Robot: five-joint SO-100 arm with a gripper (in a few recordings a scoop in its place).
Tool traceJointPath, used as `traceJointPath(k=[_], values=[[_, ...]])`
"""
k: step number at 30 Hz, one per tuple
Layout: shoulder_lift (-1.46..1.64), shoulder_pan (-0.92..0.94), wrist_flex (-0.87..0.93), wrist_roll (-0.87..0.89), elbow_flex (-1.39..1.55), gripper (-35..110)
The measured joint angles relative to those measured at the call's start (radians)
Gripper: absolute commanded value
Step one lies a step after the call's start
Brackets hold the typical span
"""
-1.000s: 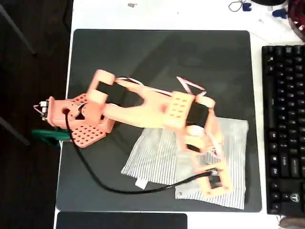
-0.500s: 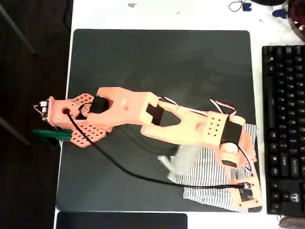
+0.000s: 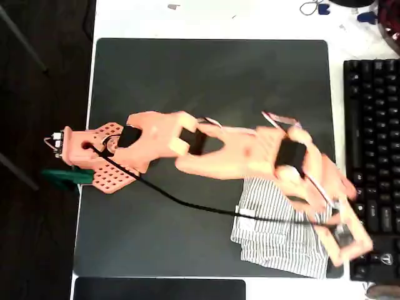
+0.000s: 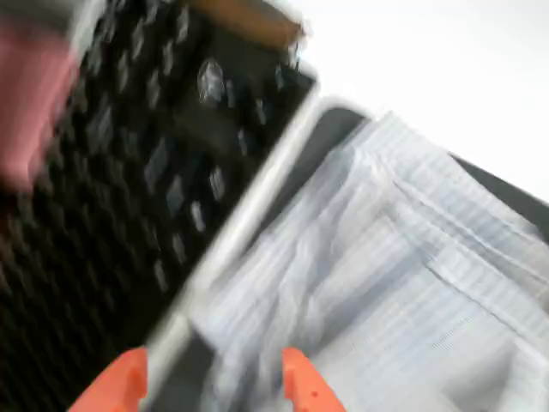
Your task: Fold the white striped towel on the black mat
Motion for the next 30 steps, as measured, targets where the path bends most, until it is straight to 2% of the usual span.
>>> traceJointPath(k=[5,8,12,22,24,27,30], values=[[0.207,-0.025,0.078,-0.213,0.314,11],[0.236,-0.037,0.029,-0.284,0.503,6],[0.236,-0.069,-0.121,-0.314,0.676,0],[0.083,-0.107,-0.420,-0.365,0.750,1],[0.046,-0.104,-0.453,-0.374,0.750,6],[0.034,-0.103,-0.423,-0.394,0.703,13],[0.083,-0.104,-0.287,-0.480,0.638,17]])
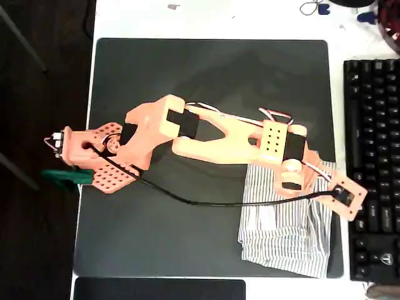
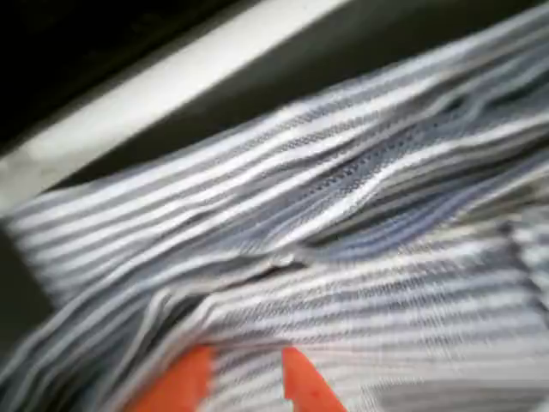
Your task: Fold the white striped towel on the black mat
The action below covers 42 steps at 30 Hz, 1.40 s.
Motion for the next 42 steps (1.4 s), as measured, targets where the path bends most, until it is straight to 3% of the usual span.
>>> traceJointPath(k=[5,12,20,24,33,42], values=[[0.183,-0.057,0.077,-0.127,0.040,23],[0.146,-0.060,-0.161,-0.238,0.288,26],[0.048,-0.061,-0.318,-0.278,0.339,8],[0.035,-0.081,-0.330,-0.279,0.336,0],[0.021,-0.092,-0.367,-0.270,0.321,0],[0.034,-0.187,-0.273,-0.152,0.275,0]])
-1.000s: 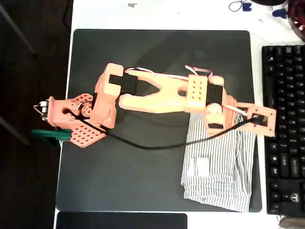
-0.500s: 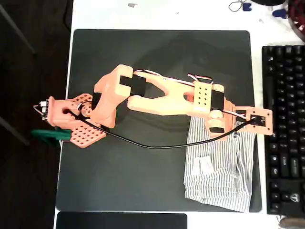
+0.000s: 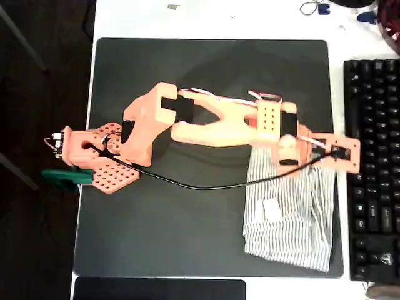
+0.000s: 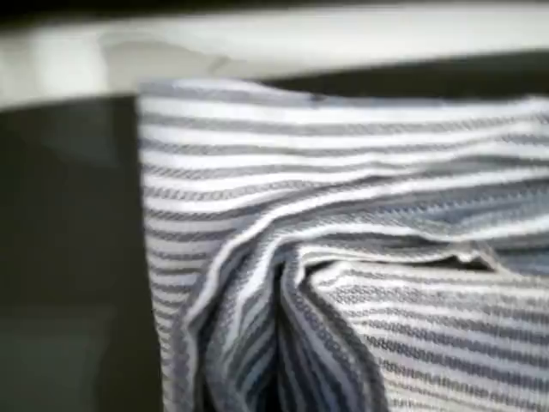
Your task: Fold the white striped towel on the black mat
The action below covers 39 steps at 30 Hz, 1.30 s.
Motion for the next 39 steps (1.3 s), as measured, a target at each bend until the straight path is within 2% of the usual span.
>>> traceJointPath(k=[12,14,17,22,34,39], values=[[0.049,-0.207,0.035,0.160,0.009,0],[0.064,-0.219,0.011,0.161,0.040,4],[0.072,-0.216,-0.035,0.169,0.064,10],[0.147,-0.202,-0.052,0.170,0.097,11],[0.584,-0.146,-0.015,0.160,0.431,9],[0.670,-0.129,-0.141,0.152,0.565,12]])
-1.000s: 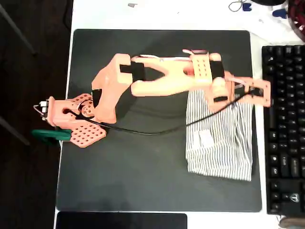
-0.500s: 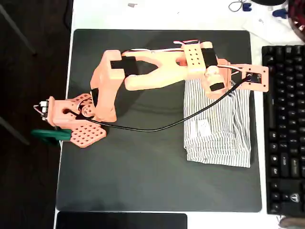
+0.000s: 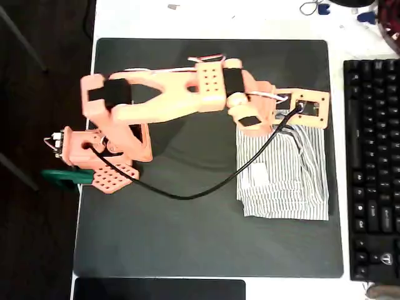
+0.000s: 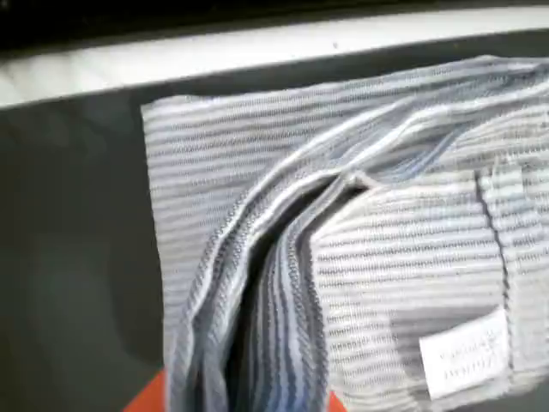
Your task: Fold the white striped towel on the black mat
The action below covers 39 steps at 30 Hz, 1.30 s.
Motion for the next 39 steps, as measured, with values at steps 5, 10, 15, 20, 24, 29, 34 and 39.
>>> traceJointPath(k=[5,10,15,20,24,29,34,39], values=[[-0.149,-0.041,-0.172,0.000,-0.018,5],[-0.368,-0.061,-0.276,0.078,-0.184,17],[-0.410,-0.061,-0.350,0.127,-0.273,22],[-0.313,-0.038,-0.330,0.089,-0.256,27],[-0.127,-0.006,-0.259,0.020,-0.124,28],[0.147,0.029,-0.161,-0.055,0.129,15],[0.364,0.067,-0.110,-0.106,0.396,3],[0.560,0.100,-0.101,-0.141,0.623,0]])
